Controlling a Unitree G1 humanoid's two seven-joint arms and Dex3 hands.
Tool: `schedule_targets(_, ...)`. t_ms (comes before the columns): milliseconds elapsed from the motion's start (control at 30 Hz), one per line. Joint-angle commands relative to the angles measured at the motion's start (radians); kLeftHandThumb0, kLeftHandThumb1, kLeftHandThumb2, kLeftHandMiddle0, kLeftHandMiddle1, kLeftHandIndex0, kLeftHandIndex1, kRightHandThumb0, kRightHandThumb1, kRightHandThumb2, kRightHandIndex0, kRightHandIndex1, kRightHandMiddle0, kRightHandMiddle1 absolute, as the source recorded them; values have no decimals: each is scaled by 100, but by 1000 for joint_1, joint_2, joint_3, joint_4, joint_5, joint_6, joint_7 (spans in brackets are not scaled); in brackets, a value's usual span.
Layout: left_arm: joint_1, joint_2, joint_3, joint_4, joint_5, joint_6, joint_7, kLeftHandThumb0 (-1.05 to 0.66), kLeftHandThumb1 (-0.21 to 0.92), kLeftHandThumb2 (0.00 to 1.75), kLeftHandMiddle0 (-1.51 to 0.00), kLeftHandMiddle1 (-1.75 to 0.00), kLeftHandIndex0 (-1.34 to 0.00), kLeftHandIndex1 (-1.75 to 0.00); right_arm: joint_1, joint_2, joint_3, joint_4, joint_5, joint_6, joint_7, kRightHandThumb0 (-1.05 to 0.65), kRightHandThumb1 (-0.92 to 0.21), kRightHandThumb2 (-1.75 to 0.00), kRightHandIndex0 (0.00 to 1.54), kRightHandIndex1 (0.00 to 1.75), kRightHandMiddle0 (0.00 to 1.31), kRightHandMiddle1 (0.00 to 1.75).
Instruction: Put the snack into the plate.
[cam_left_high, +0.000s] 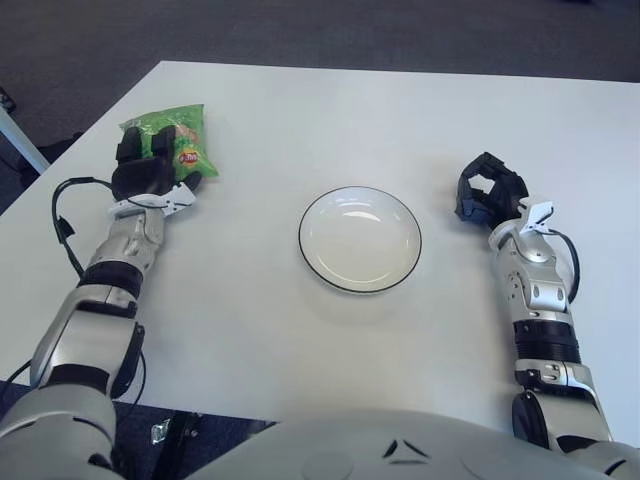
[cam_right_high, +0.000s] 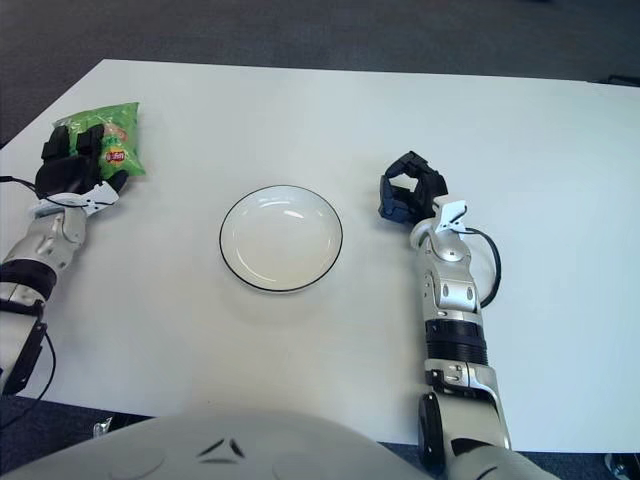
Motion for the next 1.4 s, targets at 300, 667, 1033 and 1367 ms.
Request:
schedule_targets(300, -26, 8, -66, 87, -31, -150, -2, -100, 92, 103, -2, -6, 0, -31, 53, 10, 1, 42, 3, 44, 6, -46, -40, -122, 129, 175, 55, 175)
schedule_targets(667, -35, 4, -77, 105, -70, -173, -39, -102, 92, 104, -5, -9, 0, -45, 53, 8, 2, 38, 10, 52, 8, -46, -39, -123, 129, 175, 55, 175)
schedule_targets(1033, -35, 0, -80, 108, -96, -173, -52, -101, 92, 100, -7, -12, 0, -55, 54, 5, 3, 39, 13, 48, 12, -46, -39, -123, 129, 175, 56, 175)
schedule_targets(1367, -34, -1, -86, 116, -106, -191, -42, -95, 92, 96, -12, -18, 0, -69, 54, 4, 5, 36, 11, 52, 9, -46, -39, -123, 129, 175, 55, 175)
